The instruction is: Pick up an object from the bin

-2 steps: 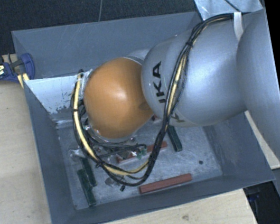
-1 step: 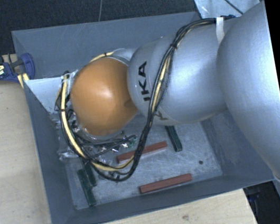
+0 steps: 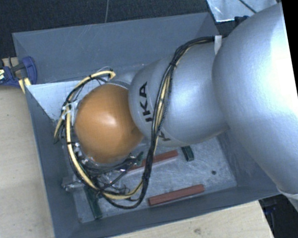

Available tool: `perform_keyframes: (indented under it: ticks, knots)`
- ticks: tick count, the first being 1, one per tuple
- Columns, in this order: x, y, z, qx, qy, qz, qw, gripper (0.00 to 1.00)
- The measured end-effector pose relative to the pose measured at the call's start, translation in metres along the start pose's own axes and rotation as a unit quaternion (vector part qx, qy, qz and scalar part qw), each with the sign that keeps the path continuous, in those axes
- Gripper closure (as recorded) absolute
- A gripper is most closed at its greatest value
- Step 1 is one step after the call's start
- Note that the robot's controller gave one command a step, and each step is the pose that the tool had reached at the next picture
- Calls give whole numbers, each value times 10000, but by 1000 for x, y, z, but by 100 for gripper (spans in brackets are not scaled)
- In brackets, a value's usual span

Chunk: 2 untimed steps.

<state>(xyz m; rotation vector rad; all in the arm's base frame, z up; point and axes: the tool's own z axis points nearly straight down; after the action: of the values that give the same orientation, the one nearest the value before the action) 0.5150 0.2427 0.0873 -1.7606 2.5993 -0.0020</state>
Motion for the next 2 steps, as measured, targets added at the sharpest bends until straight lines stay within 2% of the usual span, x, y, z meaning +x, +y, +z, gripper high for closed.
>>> perform_keyframes:
  ticks: [1,2]
  knots:
    - [-1,-11,16,-10,-16,-1053,9944,100]
    - [0,-10,-20,-38,12,-1047,9945,100]
